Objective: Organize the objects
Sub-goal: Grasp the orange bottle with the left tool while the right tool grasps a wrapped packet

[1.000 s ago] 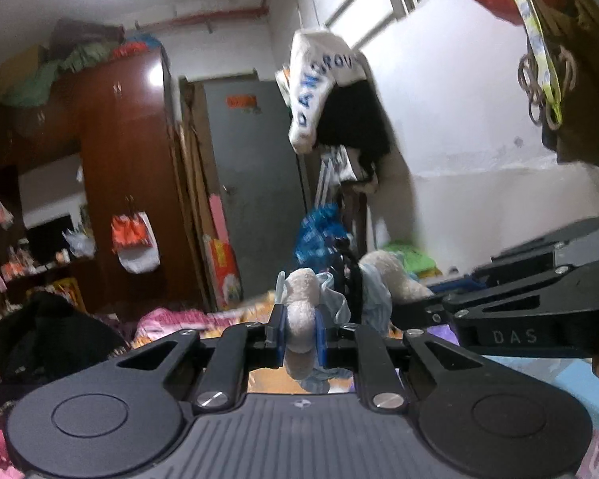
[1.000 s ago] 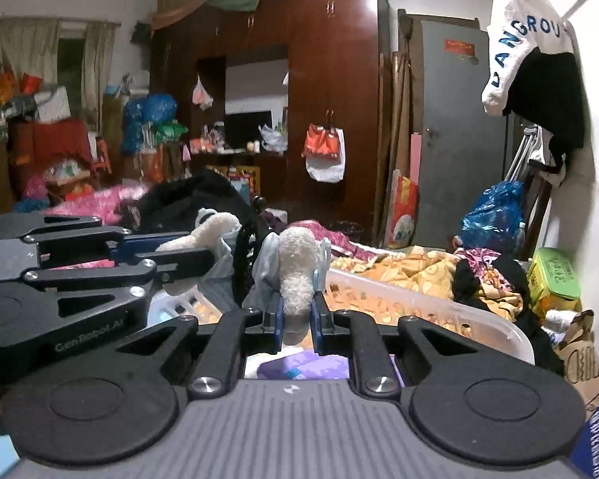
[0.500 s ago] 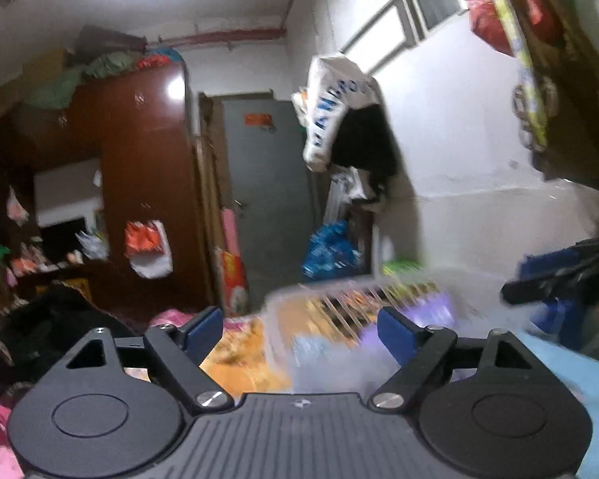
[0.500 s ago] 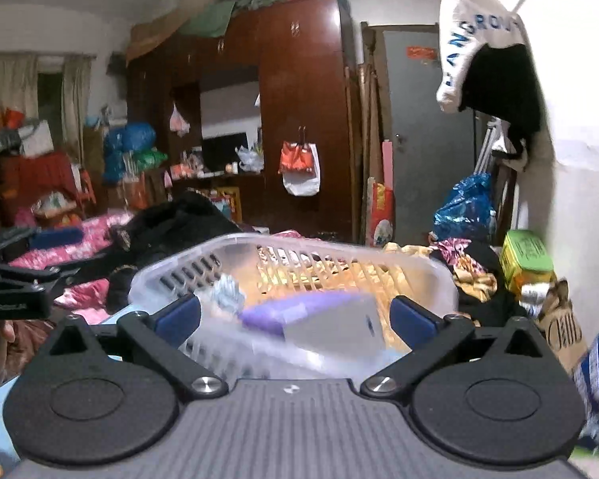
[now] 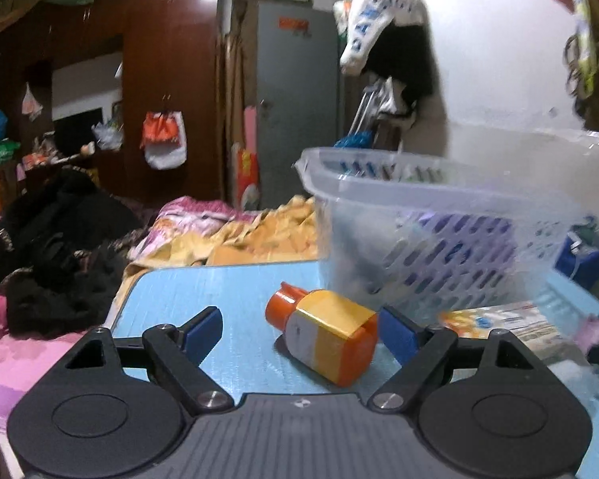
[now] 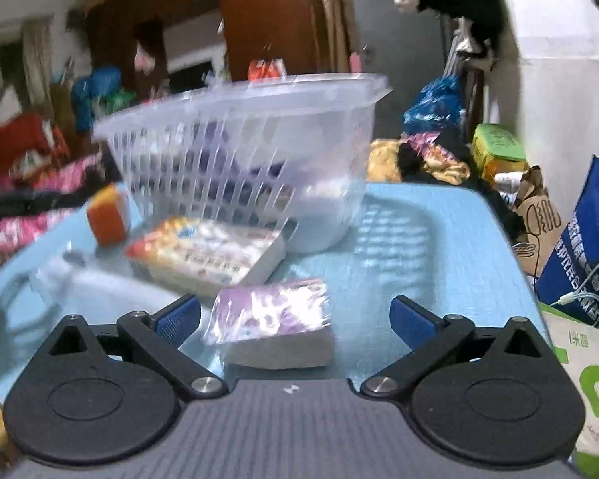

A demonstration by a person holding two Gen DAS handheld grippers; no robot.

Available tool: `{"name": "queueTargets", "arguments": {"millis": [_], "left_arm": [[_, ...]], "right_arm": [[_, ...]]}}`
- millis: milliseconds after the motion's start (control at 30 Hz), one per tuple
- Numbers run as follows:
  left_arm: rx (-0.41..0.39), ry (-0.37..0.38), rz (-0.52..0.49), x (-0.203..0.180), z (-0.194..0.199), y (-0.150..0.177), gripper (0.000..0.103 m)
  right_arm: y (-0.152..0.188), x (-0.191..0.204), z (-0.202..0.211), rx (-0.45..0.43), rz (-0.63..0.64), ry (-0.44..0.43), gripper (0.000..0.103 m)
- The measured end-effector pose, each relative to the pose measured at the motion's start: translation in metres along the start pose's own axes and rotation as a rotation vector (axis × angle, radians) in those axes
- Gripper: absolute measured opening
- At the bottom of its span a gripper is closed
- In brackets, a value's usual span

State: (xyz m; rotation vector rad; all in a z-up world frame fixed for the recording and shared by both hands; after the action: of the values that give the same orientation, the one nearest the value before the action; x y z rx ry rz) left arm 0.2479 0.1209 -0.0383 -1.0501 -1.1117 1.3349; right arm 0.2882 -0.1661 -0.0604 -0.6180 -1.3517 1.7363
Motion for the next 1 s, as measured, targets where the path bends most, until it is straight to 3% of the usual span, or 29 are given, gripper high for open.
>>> {"name": "queueTargets", "arguments": {"millis": [133, 200, 267, 433, 600, 733, 833, 900, 1000], "left_arm": [[0.052, -0.022, 0.032, 0.000, -0.016, 0.002, 0.088], [0.074, -0.004, 0.053, -0.006, -0.024, 0.003, 0.088], [0.084, -0.005, 0.052, -0.010, -0.027, 0.003, 0.088], [0.088, -0.044, -0.001, -0.021, -0.030, 0.004, 0.088], [0.164, -0.055, -0.065, -0.031, -0.036, 0.020, 0.088], [0.186, -0.046, -0.043, -0.026, -0.034, 0.026, 0.087], [0.173, -0.053, -0.040, -0.020, -0.026, 0.026, 0.076], [0.160, -0.049, -0.029, -0.017, -0.021, 0.027, 0.049], [0.137, -0.067, -0.045, -0.014, -0.015, 0.027, 0.045]], "right_arm": [[0.005, -0.002, 0.000, 0.017, -0.003, -0.018, 0.101], [0.013, -0.002, 0.002, 0.025, 0.004, -0.007, 0.091], [0.017, 0.000, 0.002, 0.042, 0.014, -0.007, 0.087], [0.019, 0.008, 0.006, 0.024, 0.086, 0.015, 0.082], [0.019, 0.008, 0.007, 0.030, 0.078, -0.002, 0.075], [0.020, 0.007, 0.007, 0.032, 0.061, -0.020, 0.070], [0.020, 0.010, 0.008, 0.030, 0.079, -0.012, 0.068], [0.020, 0.011, 0.009, 0.026, 0.086, -0.005, 0.068], [0.019, 0.011, 0.013, -0.003, 0.088, 0.004, 0.068]]}}
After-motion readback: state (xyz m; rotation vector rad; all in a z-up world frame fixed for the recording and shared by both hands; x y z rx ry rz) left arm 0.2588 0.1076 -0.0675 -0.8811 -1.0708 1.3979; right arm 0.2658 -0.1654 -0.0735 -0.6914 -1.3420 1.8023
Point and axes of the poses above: each gripper's, at about its wrist camera, not at the fingertips, and z roughly against the way its jaws point, x to its left, y to its underside, the point moved 7 cm from there along -z, roughly the way its jaws point, and after that the axes turned 15 degrees about -x, right-handed, at the moved point
